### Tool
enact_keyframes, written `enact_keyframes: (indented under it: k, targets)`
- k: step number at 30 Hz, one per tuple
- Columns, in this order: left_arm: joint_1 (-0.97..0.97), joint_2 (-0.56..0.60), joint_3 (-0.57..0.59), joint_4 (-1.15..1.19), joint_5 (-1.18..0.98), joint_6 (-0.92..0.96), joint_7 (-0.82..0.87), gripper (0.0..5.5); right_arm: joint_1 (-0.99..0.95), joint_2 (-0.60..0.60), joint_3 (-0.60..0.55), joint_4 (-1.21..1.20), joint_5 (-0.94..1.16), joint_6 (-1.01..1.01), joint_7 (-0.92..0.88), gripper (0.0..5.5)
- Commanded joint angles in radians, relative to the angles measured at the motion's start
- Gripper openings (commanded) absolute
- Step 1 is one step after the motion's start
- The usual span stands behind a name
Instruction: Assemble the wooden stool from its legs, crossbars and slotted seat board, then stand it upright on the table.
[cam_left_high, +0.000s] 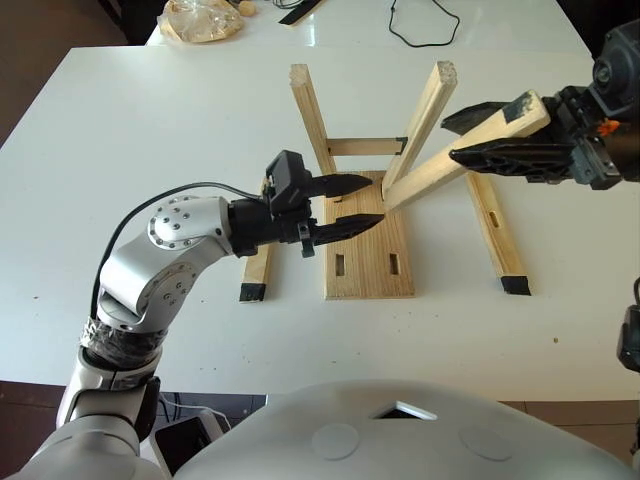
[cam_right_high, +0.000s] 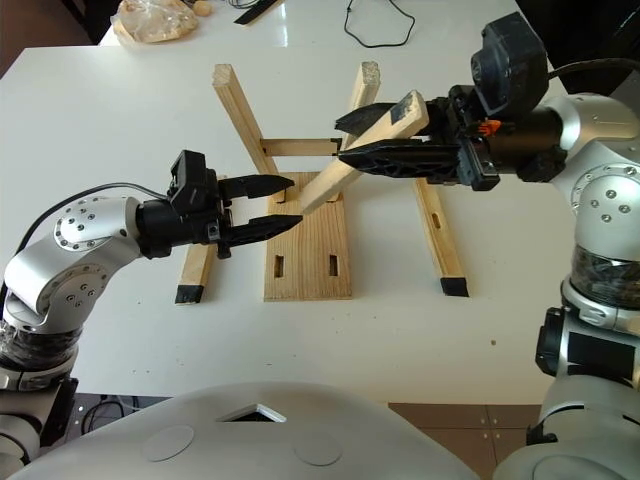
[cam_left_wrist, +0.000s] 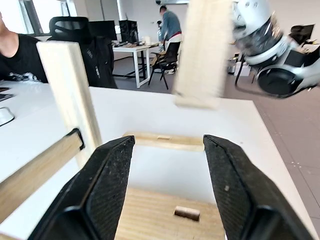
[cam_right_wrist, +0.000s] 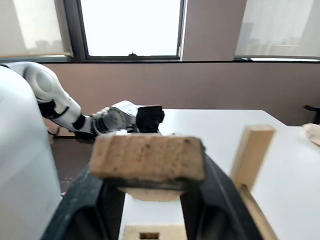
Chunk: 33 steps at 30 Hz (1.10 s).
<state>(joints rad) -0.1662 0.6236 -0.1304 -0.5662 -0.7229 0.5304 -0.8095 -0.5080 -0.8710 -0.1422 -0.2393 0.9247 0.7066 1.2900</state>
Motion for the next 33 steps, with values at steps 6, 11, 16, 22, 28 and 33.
enact_keyframes:
  k: [6,11,16,22,28,33]
  targets:
    - [0.151,0.018,-0.016,0.022,0.172,-0.107,-0.011,2.55,0.01,-0.096,0.186,0.506,-0.589,-0.617,0.133,1.31]
    - [0.153,0.007,-0.023,0.043,0.215,-0.131,-0.02,2.55,0.022,-0.055,0.223,0.601,-0.689,-0.829,0.147,1.31]
    - [0.173,0.008,-0.015,0.038,0.232,-0.14,-0.018,2.55,0.035,-0.086,0.228,0.677,-0.741,-0.94,0.192,1.31]
    - [0.198,0.001,-0.021,0.031,0.259,-0.152,-0.007,2.55,0.018,-0.087,0.225,0.794,-0.77,-1.002,0.216,1.31]
    - [0.199,0.001,-0.018,0.027,0.266,-0.151,-0.007,2.55,0.001,-0.104,0.219,0.87,-0.81,-1.057,0.201,1.31]
    - [0.205,0.004,-0.013,0.023,0.267,-0.153,-0.006,2.55,-0.012,-0.099,0.164,0.851,-0.722,-0.948,0.218,1.31]
